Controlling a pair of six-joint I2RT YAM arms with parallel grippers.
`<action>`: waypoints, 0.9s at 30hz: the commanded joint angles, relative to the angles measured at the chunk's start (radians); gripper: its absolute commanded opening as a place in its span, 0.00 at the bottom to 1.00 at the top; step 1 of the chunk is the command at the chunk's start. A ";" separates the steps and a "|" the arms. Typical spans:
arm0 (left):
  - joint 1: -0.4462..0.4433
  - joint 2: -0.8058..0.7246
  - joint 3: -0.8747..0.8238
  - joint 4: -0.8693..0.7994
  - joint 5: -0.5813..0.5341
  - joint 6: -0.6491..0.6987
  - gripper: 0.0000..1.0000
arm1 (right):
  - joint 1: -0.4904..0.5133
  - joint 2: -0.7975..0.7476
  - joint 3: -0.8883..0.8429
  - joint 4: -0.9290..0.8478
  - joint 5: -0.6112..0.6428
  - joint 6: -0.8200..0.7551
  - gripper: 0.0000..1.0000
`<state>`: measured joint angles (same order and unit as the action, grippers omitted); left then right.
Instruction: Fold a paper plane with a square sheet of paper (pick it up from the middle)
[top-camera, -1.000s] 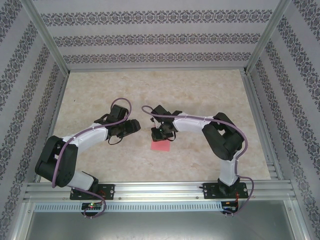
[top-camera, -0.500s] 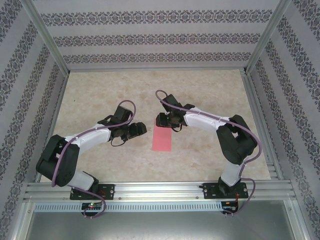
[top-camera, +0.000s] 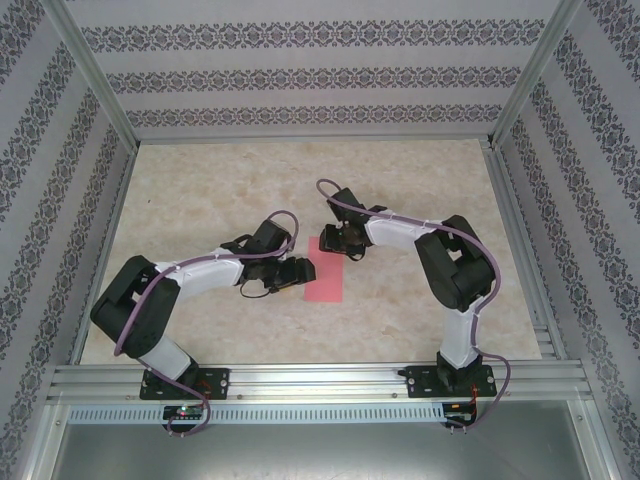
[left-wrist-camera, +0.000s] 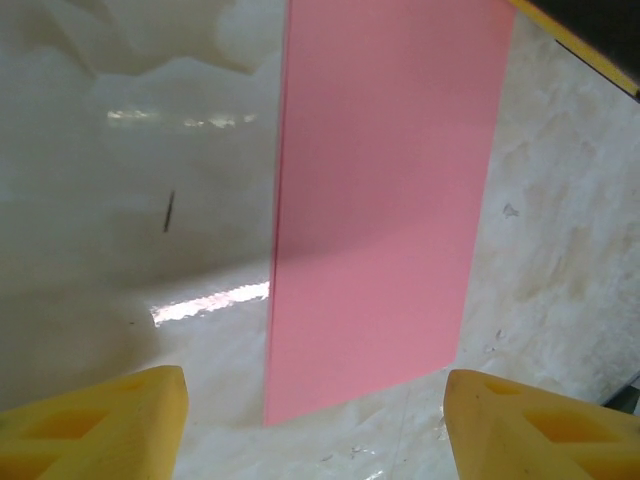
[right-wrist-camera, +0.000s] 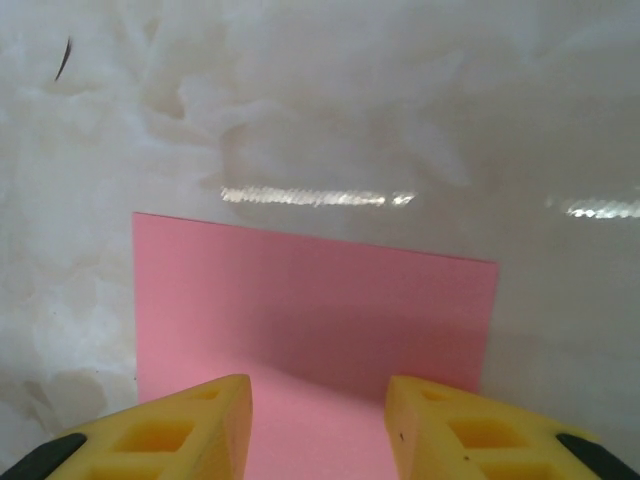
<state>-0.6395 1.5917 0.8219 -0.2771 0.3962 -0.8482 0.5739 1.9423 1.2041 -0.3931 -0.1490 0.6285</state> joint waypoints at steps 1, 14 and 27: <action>-0.027 0.017 0.024 0.036 0.022 -0.046 0.70 | -0.024 0.024 -0.053 0.062 -0.048 0.029 0.42; -0.085 0.045 0.043 0.025 0.037 -0.071 0.71 | -0.092 0.063 -0.126 0.117 -0.120 0.074 0.41; -0.098 0.065 0.127 -0.112 -0.136 -0.010 0.71 | -0.098 0.076 -0.135 0.119 -0.129 0.070 0.40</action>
<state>-0.7231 1.6463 0.9207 -0.3309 0.3294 -0.8913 0.4877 1.9366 1.1168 -0.2226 -0.3428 0.6910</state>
